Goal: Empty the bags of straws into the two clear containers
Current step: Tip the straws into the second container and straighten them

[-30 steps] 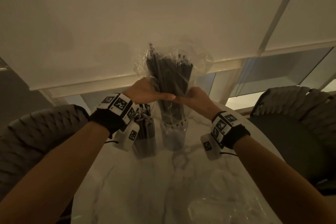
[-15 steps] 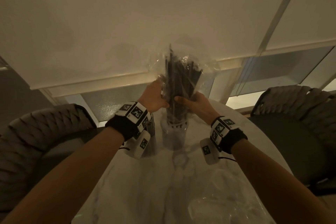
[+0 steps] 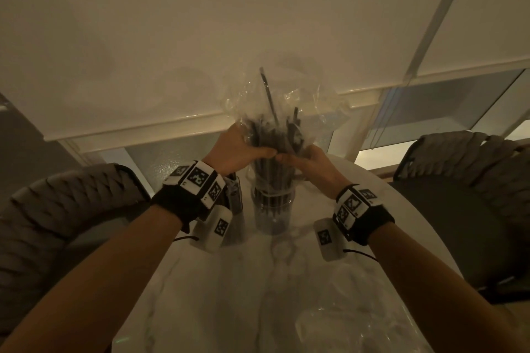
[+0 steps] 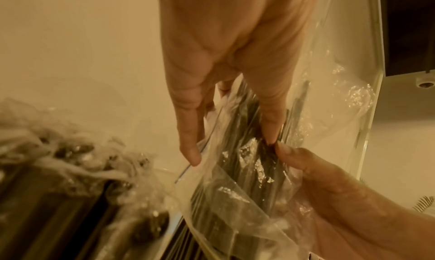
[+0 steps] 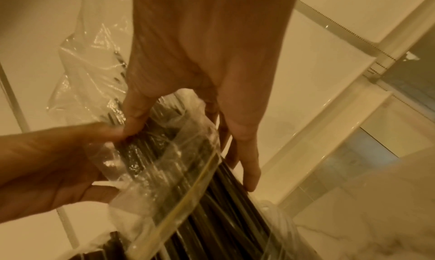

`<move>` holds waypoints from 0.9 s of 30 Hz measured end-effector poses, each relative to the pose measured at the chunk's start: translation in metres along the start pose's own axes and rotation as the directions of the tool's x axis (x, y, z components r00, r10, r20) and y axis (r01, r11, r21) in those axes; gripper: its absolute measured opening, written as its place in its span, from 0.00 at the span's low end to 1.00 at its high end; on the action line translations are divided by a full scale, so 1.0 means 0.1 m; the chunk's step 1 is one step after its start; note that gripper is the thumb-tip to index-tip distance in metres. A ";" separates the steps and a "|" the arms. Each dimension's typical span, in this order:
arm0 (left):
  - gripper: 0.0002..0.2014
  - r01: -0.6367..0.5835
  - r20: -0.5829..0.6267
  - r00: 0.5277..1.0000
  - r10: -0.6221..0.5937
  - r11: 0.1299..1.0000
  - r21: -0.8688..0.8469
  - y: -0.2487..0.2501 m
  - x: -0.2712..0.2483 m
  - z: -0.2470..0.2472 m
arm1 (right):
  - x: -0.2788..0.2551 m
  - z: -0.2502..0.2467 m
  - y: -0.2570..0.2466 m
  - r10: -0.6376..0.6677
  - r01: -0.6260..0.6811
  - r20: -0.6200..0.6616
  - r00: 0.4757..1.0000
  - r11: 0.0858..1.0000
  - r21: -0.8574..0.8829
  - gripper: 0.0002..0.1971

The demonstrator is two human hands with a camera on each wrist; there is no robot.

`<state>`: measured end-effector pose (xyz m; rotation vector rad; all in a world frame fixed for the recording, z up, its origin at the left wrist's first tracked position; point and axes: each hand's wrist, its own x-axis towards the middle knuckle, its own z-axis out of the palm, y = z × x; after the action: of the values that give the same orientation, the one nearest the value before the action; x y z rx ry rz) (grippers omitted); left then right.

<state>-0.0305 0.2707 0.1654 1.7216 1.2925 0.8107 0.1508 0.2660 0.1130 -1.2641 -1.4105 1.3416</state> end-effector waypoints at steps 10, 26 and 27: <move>0.07 -0.091 -0.131 0.985 0.114 0.981 0.173 0.03 -0.02 -0.03 | -0.01 -0.06 0.01 0.084 -0.076 0.020 0.996 0.962 -0.261 0.31; 0.19 -0.148 -0.120 0.982 0.148 0.989 0.011 0.05 0.02 -0.06 | -0.05 -0.04 -0.09 -0.015 0.017 0.012 1.000 0.983 -0.182 0.11; 0.20 -0.157 -0.135 0.979 0.153 0.988 -0.013 0.06 0.02 -0.08 | -0.04 -0.04 -0.09 -0.044 0.043 -0.002 0.999 0.981 -0.191 0.14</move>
<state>-0.0340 0.2734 0.1742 1.7910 1.2412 1.0426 0.1539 0.2637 0.1230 -1.3511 -1.5833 1.1943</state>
